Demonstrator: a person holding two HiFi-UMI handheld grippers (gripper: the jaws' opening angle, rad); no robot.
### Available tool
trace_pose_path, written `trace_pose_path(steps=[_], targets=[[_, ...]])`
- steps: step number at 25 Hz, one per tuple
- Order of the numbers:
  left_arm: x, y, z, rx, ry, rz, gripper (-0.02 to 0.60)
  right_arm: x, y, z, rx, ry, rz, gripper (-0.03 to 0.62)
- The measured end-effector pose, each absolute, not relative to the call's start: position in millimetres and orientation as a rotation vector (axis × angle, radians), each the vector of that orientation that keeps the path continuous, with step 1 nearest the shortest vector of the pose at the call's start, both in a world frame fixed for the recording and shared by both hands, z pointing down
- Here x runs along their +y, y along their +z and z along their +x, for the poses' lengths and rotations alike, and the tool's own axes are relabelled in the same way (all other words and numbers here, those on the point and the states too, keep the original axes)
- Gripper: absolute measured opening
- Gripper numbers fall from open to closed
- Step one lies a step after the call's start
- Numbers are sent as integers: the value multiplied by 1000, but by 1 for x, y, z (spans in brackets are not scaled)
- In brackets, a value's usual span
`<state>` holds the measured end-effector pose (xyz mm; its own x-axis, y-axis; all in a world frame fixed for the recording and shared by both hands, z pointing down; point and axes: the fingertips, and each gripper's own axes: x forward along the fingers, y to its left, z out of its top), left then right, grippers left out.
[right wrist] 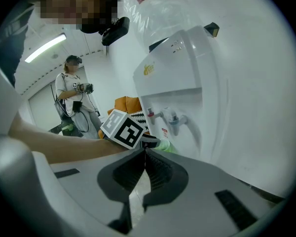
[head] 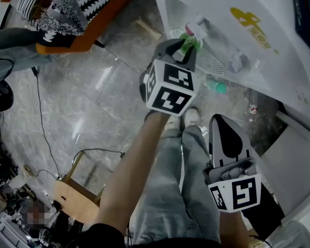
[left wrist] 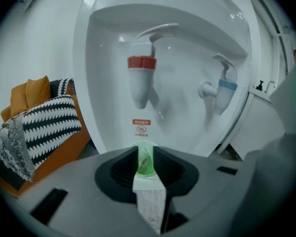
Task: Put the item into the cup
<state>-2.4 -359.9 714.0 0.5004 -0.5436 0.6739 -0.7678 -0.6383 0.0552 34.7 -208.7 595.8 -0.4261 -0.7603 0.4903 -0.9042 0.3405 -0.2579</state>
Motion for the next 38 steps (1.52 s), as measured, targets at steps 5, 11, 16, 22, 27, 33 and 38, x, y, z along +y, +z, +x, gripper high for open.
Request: trace_pose_path(steps=[5, 11, 16, 22, 27, 33, 38], targets=[[-356, 708, -8, -1119, 856, 2394, 78, -210, 596, 34, -2326, 729, 1489, 11], [-347, 694, -22, -1137, 777, 2370, 45, -210, 594, 30, -2336, 718, 1472, 11], [-337, 676, -35, -1158, 672, 2339, 14, -213, 587, 26, -2358, 688, 1451, 11], [-319, 654, -46, -1156, 562, 2306, 14, -214, 571, 18, -2392, 629, 1402, 11], [-302, 620, -58, -1221, 451, 2265, 14, -224, 543, 14, -2464, 546, 1385, 11], [-277, 581, -57, -1260, 392, 2215, 14, -231, 499, 17, -2508, 445, 1378, 11], [-254, 541, -43, -1264, 348, 2224, 14, -234, 465, 21, -2546, 390, 1359, 11]])
